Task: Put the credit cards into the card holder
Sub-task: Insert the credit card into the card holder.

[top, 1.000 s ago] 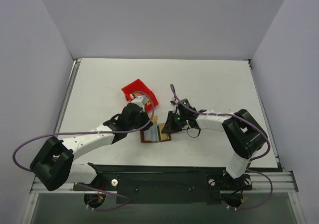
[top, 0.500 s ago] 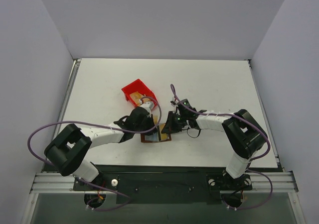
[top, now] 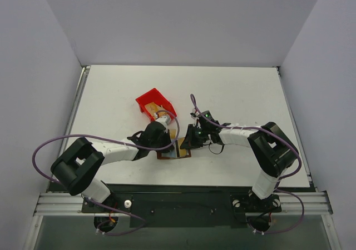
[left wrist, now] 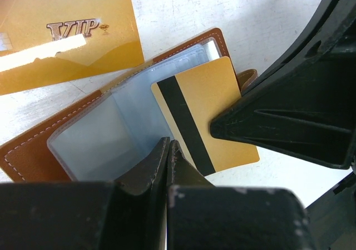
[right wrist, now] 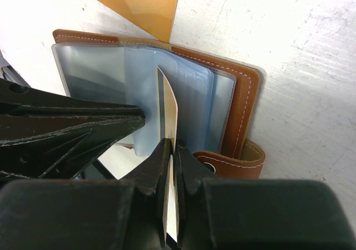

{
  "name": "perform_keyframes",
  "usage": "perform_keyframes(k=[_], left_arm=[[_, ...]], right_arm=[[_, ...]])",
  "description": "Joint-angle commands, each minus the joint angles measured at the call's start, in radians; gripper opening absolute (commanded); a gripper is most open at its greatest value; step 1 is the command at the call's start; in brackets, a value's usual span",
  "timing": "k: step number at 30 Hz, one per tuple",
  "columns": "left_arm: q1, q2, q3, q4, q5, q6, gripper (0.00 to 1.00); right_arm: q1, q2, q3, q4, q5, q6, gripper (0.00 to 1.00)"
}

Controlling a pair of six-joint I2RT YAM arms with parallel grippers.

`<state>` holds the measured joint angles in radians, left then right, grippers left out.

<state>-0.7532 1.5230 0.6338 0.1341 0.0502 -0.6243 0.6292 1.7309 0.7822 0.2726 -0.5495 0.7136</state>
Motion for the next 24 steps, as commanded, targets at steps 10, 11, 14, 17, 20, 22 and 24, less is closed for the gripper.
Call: perform_keyframes(k=[10, 11, 14, 17, 20, 22, 24], left_arm=[[-0.003, -0.041, -0.057, -0.002, -0.042, -0.003, 0.0], [-0.003, -0.047, -0.062, -0.004, -0.041, -0.005, 0.0], [-0.003, -0.044, -0.069, -0.001, -0.041, -0.005, 0.0], [-0.001, -0.035, -0.074, 0.004, -0.041, -0.006, 0.0], [-0.002, -0.02, -0.079, 0.015, -0.041, -0.006, 0.0], [-0.002, -0.009, -0.079, 0.018, -0.042, -0.006, 0.0], [-0.002, -0.001, -0.08, 0.024, -0.041, -0.006, 0.0]], right_arm=[[0.004, 0.021, -0.026, -0.076, 0.074, -0.02, 0.0], [0.003, 0.021, -0.026, -0.076, 0.074, -0.022, 0.0], [0.003, 0.021, -0.024, -0.079, 0.076, -0.022, 0.0], [0.003, 0.015, -0.023, -0.079, 0.076, -0.02, 0.0], [0.003, 0.001, -0.023, -0.079, 0.076, -0.017, 0.0], [0.004, -0.011, -0.023, -0.076, 0.074, -0.017, 0.0], [0.003, -0.03, -0.02, -0.075, 0.072, -0.017, 0.0]])
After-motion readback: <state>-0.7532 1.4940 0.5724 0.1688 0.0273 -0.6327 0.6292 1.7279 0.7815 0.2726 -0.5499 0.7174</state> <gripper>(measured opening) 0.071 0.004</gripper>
